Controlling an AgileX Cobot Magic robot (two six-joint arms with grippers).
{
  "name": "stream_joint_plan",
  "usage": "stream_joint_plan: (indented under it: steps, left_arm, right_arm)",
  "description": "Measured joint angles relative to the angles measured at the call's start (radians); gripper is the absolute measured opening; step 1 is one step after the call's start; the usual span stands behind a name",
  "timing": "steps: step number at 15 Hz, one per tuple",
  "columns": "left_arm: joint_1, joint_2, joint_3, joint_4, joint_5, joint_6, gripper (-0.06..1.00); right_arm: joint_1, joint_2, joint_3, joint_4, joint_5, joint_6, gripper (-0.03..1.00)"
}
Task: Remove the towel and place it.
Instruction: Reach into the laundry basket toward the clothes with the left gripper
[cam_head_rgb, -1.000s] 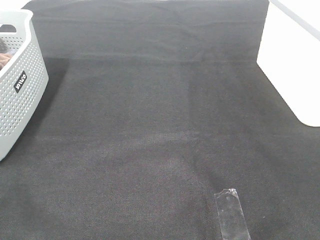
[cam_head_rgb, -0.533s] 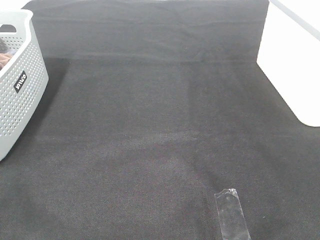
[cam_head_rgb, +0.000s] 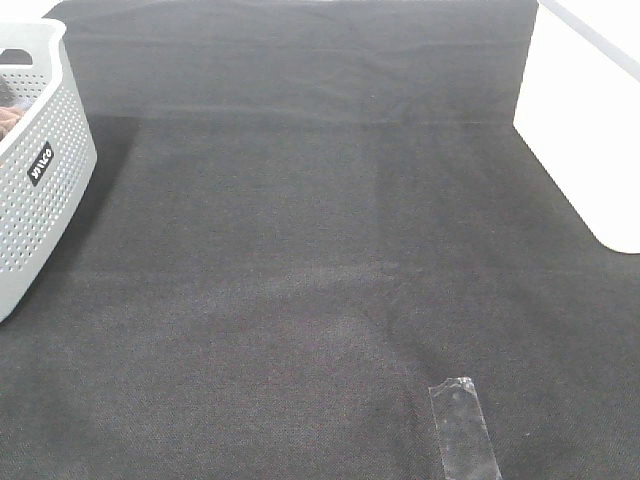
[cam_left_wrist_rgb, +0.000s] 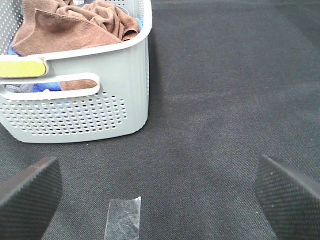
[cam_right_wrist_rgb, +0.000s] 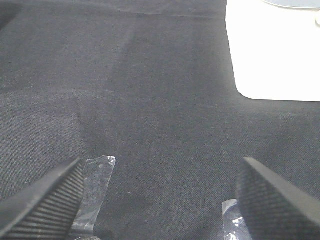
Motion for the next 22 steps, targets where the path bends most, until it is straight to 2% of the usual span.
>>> stream_joint_plan:
  steps: [2,3,5,8,12,15,19,22]
  left_arm:
    - [0.0,0.0,0.0,0.007,0.0,0.01,0.99]
    - [0.0,0.002,-0.005,0.009,0.006,0.056,0.99]
    - [0.0,0.084,-0.081,0.043,0.041,0.216,0.99]
    - [0.0,0.355,-0.261,0.125,0.058,0.501,0.99]
    - [0.0,0.73,-0.48,0.262,0.047,0.814,0.99]
    - [0.0,0.987,-0.663,0.37,0.043,0.886,0.99]
    - [0.0,1.34,-0.867,0.477,-0.015,0.94,0.99]
    - [0.018,1.573,-0.936,0.506,-0.066,0.971,0.99]
  right_arm:
    - [0.0,0.0,0.0,0.0,0.0,0.0,0.76]
    - [0.0,0.0,0.0,0.0,0.0,0.0,0.76]
    - [0.0,0.0,0.0,0.0,0.0,0.0,0.76]
    - [0.0,0.0,0.0,0.0,0.0,0.0,0.76]
    - [0.0,0.0,0.0,0.0,0.0,0.0,0.76]
    - [0.0,0.0,0.0,0.0,0.0,0.0,0.76]
    - [0.0,0.0,0.0,0.0,0.0,0.0,0.76]
    - [0.0,0.0,0.0,0.0,0.0,0.0,0.76]
